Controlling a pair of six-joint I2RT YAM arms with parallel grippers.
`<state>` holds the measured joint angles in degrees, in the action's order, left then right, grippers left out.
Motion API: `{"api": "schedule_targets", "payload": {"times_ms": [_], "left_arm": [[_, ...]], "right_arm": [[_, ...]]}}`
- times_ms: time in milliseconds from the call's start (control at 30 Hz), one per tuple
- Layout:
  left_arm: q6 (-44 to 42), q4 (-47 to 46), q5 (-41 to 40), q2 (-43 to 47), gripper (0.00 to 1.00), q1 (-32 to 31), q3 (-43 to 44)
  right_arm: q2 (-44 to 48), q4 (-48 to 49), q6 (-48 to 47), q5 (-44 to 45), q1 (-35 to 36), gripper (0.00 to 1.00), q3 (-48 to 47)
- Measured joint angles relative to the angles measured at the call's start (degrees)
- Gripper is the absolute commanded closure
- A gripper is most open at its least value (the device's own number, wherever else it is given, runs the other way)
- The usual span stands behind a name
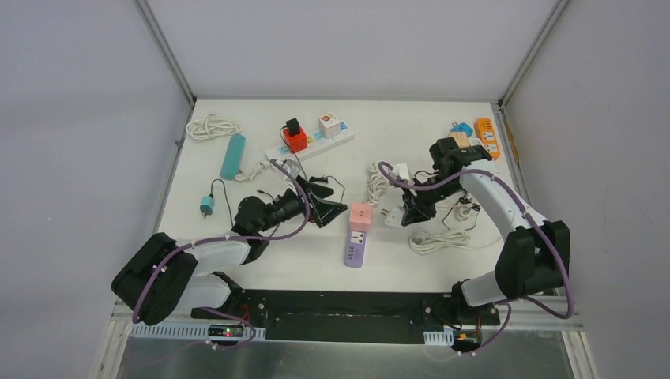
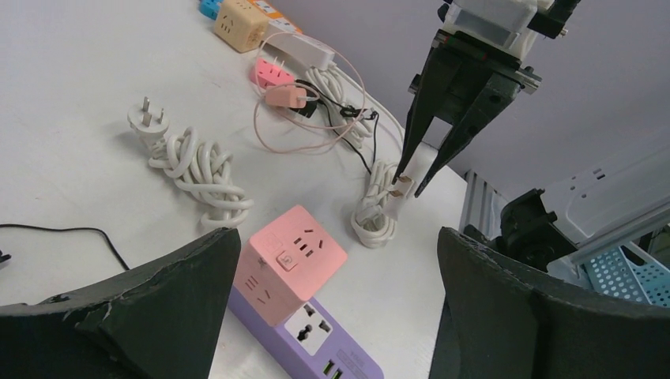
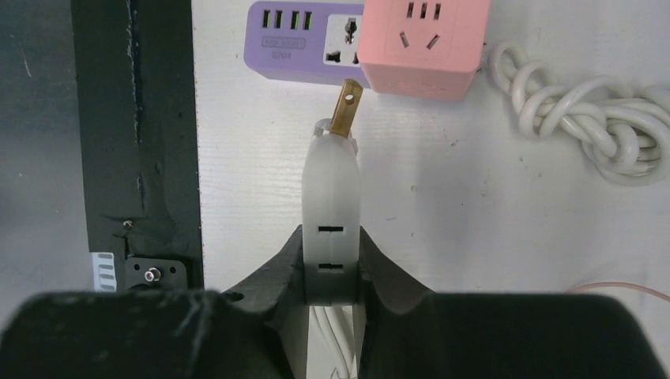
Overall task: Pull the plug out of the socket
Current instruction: Place the plug at the center of the board.
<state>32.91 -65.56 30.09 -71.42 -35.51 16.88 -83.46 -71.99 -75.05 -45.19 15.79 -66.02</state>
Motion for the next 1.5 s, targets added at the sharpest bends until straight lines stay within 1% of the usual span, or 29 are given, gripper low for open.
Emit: {"api": "schedule_targets", "payload": {"times_ms": [233, 367, 533, 733, 1000, 1400, 1500], "left_arm": [[2.29, -0.94, -2.19, 1.22, 0.01, -0.59, 0.0], [1.86, -1.44, -2.95, 4.11, 0.01, -2.95, 0.0], [0.22, -1.95, -3.89, 5.9, 0.01, -6.32, 0.0], [-0.07, -2.03, -6.58, 5.92, 0.01, -8.39, 0.0], [2.32, -2.08, -9.68, 5.4, 0.02, -8.44, 0.0], [6.73, -2.27, -12.35, 2.58, 0.03, -8.59, 0.0], [7.3, -2.67, -12.57, 1.53, 0.07, -9.03, 0.0]], "right_arm": [[0.87, -1.88, 7.85, -2.93, 0.7, 1.0, -4.76], [1.33, -1.99, 13.18, -8.11, 0.74, 1.0, -6.32], [1.33, -0.85, 20.06, -12.33, 0.57, 1.0, -6.49], [1.36, 3.85, 27.98, -16.09, 0.5, 1.0, -5.31], [2.1, 13.7, 40.85, -19.56, -0.2, 1.0, -0.81], [2.12, 22.1, 50.62, -24.06, -0.28, 1.0, 1.6], [2.08, 23.87, 52.85, -25.05, -0.33, 1.0, 2.08]]}}
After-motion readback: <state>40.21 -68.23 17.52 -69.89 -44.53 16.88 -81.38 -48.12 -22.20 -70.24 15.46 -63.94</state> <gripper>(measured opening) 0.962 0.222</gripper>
